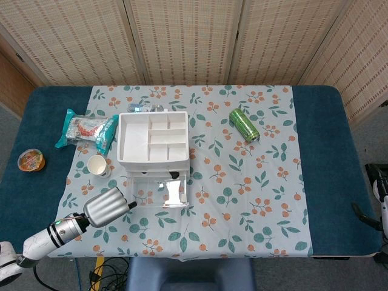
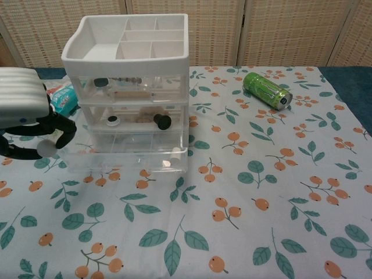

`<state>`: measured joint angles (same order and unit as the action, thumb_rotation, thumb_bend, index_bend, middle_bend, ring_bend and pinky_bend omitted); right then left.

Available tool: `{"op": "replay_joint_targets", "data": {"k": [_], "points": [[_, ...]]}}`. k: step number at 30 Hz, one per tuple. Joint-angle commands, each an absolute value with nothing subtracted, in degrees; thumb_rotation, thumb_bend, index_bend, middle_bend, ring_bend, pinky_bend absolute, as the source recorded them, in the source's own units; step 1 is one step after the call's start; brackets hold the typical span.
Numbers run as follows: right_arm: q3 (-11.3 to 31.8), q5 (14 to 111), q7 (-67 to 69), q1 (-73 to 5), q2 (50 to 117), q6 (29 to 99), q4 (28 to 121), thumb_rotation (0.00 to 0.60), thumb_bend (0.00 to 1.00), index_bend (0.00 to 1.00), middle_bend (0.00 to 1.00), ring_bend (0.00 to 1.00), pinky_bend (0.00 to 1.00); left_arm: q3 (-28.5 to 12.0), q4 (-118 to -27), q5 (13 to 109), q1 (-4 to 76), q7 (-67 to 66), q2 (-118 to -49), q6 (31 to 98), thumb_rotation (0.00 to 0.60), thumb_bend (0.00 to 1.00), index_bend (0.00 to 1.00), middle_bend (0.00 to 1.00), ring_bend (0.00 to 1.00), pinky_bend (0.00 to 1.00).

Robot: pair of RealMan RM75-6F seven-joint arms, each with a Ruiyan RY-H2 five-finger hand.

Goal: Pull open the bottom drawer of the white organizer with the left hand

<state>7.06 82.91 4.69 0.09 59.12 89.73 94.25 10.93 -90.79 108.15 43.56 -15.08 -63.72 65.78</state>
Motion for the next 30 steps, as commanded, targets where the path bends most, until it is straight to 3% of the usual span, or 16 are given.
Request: {"op": "replay_joint_targets", "data": {"k": [1, 7, 20, 24, 30], "points": [[7.04, 83.03, 4.68, 0.14, 59.09, 89.89, 94.33, 0.6, 0.28, 0.02, 0.17, 0.25, 0.19, 12.45, -90.13, 109.95, 42.51, -15.64, -64.57, 65.32, 0.6, 0.3, 0.59, 0.91, 0.97, 1.0], [6.95, 83.13, 4.77, 0.27, 59.02, 90.09, 94.35, 0.6, 0.28, 0.02, 0.17, 0.25, 0.19, 13.66, -87.06, 111.88, 40.83, -15.98, -67.57, 64.7, 0.6, 0.3, 0.58, 0.91, 0.97, 1.0], [6.85, 82.74, 5.12, 0.52, 59.16, 90.12, 93.95, 0.6, 0.28, 0.02, 0.17, 0.25, 0.19, 11.34, -76.66, 112.13, 40.83, -15.16, -76.53, 62.94, 0.6, 0.3, 0.56, 0.91, 0.97, 1.0], [6.88, 82.66, 5.22, 0.6, 59.08, 90.2, 93.92, 0.6, 0.28, 0.02, 0.17, 0.25, 0.19, 10.92, -76.99, 111.48, 40.82, -15.9, -77.27, 62.16, 0.6, 0.3, 0.48, 0.91, 0.97, 1.0], [6.98, 82.55, 5.38, 0.68, 59.11, 90.34, 93.77, 0.6, 0.28, 0.02, 0.17, 0.25, 0.19, 10.35, -77.7, 112.56, 40.17, -14.85, -76.84, 66.26, 0.6, 0.3, 0.35, 0.91, 0.97, 1.0]]}}
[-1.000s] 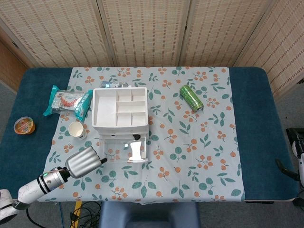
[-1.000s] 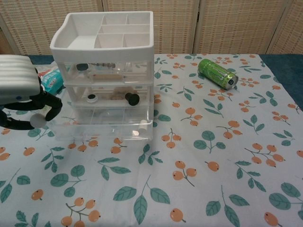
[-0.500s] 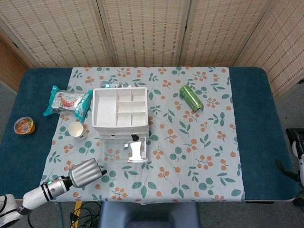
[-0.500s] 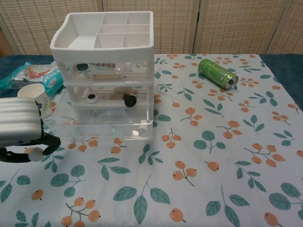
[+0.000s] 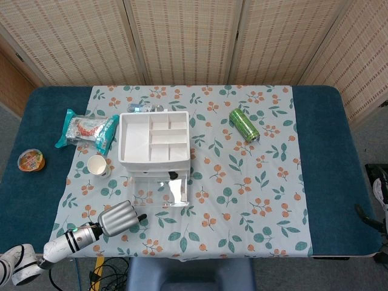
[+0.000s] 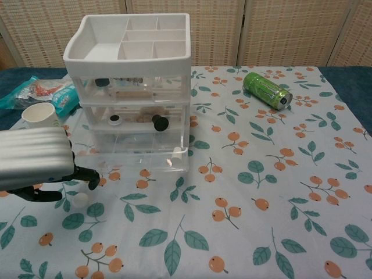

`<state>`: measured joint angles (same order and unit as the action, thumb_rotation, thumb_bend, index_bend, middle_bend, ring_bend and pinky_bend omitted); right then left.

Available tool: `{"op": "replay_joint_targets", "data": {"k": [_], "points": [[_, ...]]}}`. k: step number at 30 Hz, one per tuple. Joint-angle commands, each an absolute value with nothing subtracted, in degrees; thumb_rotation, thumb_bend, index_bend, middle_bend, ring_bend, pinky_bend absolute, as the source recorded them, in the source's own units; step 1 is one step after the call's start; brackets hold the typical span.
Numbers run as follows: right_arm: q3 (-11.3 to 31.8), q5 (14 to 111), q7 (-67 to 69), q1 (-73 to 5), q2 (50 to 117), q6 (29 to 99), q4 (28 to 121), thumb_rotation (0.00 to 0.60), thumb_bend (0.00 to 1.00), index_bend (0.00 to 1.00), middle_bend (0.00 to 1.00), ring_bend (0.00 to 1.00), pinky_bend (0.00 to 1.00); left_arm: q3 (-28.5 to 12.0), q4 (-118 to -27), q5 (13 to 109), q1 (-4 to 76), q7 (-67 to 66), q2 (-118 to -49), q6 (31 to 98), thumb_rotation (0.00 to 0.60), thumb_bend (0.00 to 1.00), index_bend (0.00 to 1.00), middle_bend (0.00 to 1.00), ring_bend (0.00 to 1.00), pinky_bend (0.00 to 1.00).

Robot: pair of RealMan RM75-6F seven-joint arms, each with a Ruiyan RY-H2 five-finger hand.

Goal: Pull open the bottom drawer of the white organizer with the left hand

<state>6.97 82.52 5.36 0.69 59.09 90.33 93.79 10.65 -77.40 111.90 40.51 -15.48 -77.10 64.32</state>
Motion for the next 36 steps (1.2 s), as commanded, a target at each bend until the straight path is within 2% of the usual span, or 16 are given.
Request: {"op": "replay_joint_targets", "data": {"k": [1, 7, 12, 16, 17, 21, 26, 28, 31, 36], "points": [[6.98, 82.62, 5.4, 0.67, 59.13, 90.36, 93.75, 0.6, 0.28, 0.02, 0.17, 0.25, 0.19, 10.26, -77.76, 113.02, 40.0, -14.38, -76.7, 67.54, 0.6, 0.3, 0.34, 0.91, 0.97, 1.0], [7.07, 82.89, 5.22, 0.73, 58.95, 90.78, 93.97, 0.6, 0.28, 0.02, 0.17, 0.25, 0.19, 9.19, -78.83, 116.11, 39.16, -11.44, -75.08, 76.21, 0.6, 0.3, 0.33, 0.91, 0.95, 1.0], [7.03, 83.11, 5.01, 0.9, 58.71, 91.14, 94.31, 0.6, 0.28, 0.02, 0.17, 0.25, 0.19, 6.74, -81.96, 114.17, 37.51, -9.29, -72.81, 81.59, 0.6, 0.3, 0.35, 0.89, 0.92, 1.0], [6.96, 83.15, 4.91, 1.1, 58.51, 91.38, 94.49, 0.6, 0.28, 0.02, 0.17, 0.25, 0.19, 4.33, -88.31, 106.4, 34.5, -12.57, -69.49, 80.99, 0.6, 0.3, 0.31, 0.8, 0.79, 0.98], [6.89, 83.17, 4.9, 1.16, 58.34, 91.34, 94.55, 0.6, 0.28, 0.02, 0.17, 0.25, 0.19, 3.32, -91.71, 102.13, 33.08, -14.01, -68.04, 80.41, 0.6, 0.3, 0.28, 0.75, 0.73, 0.96], [6.62, 83.36, 4.97, 1.03, 57.75, 90.71, 94.72, 0.6, 0.28, 0.02, 0.17, 0.25, 0.19, 0.72, -98.14, 90.97, 29.41, -16.23, -65.5, 79.84, 0.6, 0.3, 0.23, 0.63, 0.6, 0.87], [5.9, 84.56, 6.12, 0.23, 57.37, 88.98, 94.7, 0.6, 0.28, 0.02, 0.17, 0.23, 0.19, -1.08, -100.76, 79.36, 25.05, -17.36, -63.47, 79.94, 0.6, 0.25, 0.16, 0.47, 0.42, 0.6], [5.61, 85.1, 6.23, -0.2, 57.47, 88.24, 94.51, 0.6, 0.29, 0.02, 0.17, 0.21, 0.19, -1.18, -100.96, 76.53, 23.54, -17.65, -63.12, 80.21, 0.6, 0.24, 0.13, 0.42, 0.36, 0.53], [5.36, 85.77, 6.42, -0.89, 57.76, 87.33, 94.34, 0.6, 0.29, 0.02, 0.17, 0.19, 0.19, -0.58, -100.92, 74.34, 20.7, -18.44, -63.03, 81.95, 0.6, 0.22, 0.11, 0.35, 0.3, 0.43], [4.99, 86.68, 6.77, -1.99, 58.3, 85.93, 94.24, 0.6, 0.29, 0.02, 0.16, 0.19, 0.19, 0.65, -100.07, 74.28, 15.63, -18.46, -64.25, 86.75, 0.6, 0.21, 0.11, 0.33, 0.28, 0.4]]}}
